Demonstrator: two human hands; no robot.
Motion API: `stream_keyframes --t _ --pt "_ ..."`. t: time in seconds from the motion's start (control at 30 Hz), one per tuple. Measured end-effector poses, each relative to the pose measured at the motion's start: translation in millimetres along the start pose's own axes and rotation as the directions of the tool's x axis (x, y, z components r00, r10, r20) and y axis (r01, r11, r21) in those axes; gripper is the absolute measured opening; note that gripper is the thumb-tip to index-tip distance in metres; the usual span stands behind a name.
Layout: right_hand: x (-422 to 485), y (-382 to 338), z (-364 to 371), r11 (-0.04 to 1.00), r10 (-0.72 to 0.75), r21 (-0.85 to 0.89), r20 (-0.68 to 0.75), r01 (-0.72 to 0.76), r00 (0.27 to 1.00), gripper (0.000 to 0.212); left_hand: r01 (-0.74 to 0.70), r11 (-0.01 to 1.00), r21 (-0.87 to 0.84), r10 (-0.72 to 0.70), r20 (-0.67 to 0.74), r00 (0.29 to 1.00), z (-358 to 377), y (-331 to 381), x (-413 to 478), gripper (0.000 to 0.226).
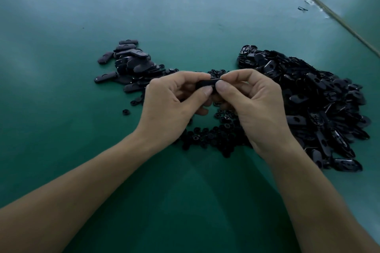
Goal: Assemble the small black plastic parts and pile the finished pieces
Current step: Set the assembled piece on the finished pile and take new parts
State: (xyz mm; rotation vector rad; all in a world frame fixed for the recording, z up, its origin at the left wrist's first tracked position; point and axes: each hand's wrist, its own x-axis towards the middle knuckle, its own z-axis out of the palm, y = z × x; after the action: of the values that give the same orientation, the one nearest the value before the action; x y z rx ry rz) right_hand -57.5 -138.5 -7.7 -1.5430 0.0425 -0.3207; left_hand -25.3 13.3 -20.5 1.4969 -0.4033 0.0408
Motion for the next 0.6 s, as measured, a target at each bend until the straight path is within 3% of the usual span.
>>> stream_keyframes --t 0.23,0.3,0.37,0.43,0.5,0.6 --pt "-0.9 -0.6 0.2 0.985 -0.037 -0.171 -0.028 0.032 0.999 0.009 0.002 0.999 -0.038 -0.003 -0.039 0.999 -3.1 -1.0 1.1 0.013" --pt "-2.2 0.8 0.4 0.944 -0.098 -0.321 -0.048 0.077 0.994 0.008 0.015 0.998 -0.058 -0.018 -0.055 0.998 -3.3 -1.3 1.9 0.012" --pt "-4.4 1.5 0.2 0.826 -0.192 -0.543 -0.021 0.15 0.981 0.008 0.03 0.995 -0.093 -0.038 -0.08 0.996 -3.9 -1.1 3.1 0.011" --pt "-6.3 2.3 0.5 0.659 -0.186 -0.729 0.078 0.184 0.979 0.011 0.043 0.99 -0.135 -0.058 -0.111 0.992 -4.7 -1.6 4.5 0.01" --pt "-7.7 3.4 0.5 0.526 -0.105 -0.831 0.147 0.18 0.984 0.018 0.05 0.985 -0.166 -0.073 -0.136 0.988 -5.3 -2.4 5.3 0.01" --pt "-9.6 2.0 0.9 0.443 -0.064 -0.881 0.153 0.165 0.986 0.021 0.054 0.983 -0.174 -0.082 -0.157 0.984 -5.3 -2.8 5.9 0.013"
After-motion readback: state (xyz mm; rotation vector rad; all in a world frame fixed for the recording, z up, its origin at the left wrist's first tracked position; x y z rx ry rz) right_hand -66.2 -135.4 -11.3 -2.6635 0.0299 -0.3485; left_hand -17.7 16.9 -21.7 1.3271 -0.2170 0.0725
